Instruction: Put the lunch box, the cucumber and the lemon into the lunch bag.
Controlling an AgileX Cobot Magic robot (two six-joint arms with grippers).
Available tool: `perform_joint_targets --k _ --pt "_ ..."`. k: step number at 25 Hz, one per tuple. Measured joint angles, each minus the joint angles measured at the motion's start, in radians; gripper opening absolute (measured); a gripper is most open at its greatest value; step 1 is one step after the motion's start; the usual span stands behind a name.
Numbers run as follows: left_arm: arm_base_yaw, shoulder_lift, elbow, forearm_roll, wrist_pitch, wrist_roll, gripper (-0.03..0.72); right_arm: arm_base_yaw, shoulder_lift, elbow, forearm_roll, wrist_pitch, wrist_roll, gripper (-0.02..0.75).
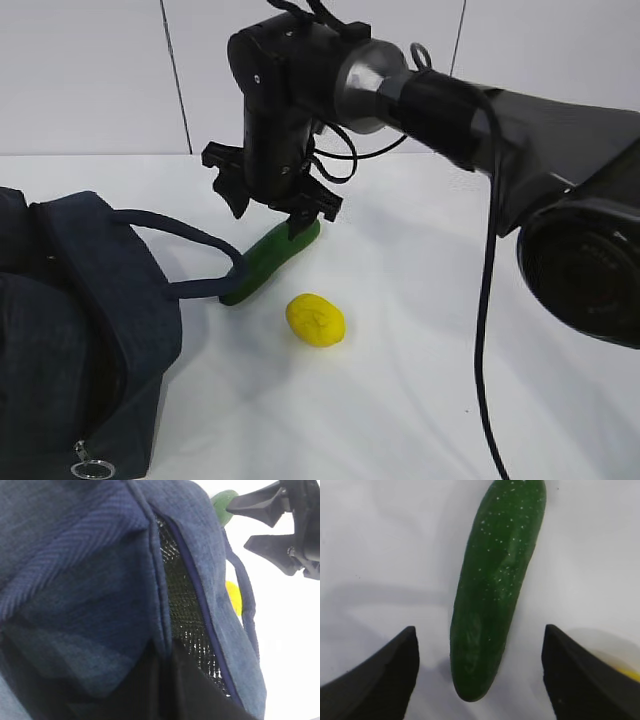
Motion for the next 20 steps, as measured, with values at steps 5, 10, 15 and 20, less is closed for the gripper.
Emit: perform_joint_targets --k 5,10,15,20 --pt "0.0 0.0 0.0 0.0 -0.005 0.0 -0.006 0.0 0.009 0.0 -0.01 0.0 0.089 0.579" --pt "0.0 0.0 0.0 0.0 -0.006 0.0 -0.006 0.0 0.02 -0.002 -0.023 0.0 0.101 0.587" --pt "0.0 0.0 0.0 -0.007 -0.007 0.001 -0.006 0.0 0.043 -0.002 -0.002 -0.002 0.12 0.599" --pt "0.0 0.0 0.0 -0.007 -0.007 0.002 -0.006 0.0 0.056 -0.002 0.005 -0.021 0.14 0.584"
